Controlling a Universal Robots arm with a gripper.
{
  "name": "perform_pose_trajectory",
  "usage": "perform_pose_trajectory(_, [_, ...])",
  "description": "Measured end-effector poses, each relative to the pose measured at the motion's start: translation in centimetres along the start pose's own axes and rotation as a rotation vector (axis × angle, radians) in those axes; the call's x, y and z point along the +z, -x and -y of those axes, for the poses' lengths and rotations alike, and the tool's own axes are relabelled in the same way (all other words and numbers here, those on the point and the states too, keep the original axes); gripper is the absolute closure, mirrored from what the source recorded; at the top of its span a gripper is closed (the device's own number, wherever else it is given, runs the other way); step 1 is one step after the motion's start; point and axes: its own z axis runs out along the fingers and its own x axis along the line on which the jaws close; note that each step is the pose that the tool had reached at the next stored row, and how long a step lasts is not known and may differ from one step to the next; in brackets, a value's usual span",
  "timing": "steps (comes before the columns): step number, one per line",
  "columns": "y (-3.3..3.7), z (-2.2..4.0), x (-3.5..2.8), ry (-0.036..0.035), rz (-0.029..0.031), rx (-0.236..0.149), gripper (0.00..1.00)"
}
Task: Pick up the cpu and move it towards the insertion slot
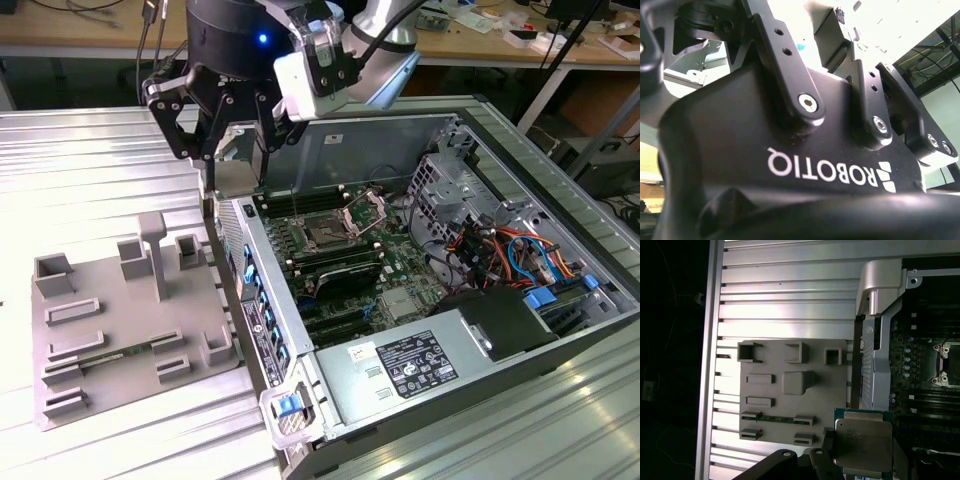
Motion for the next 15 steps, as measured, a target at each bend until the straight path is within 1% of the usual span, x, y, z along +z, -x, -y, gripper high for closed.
perform_pose_trajectory(15, [0.35,0.03,0.09,0.0,-0.0001,0.0,0.47])
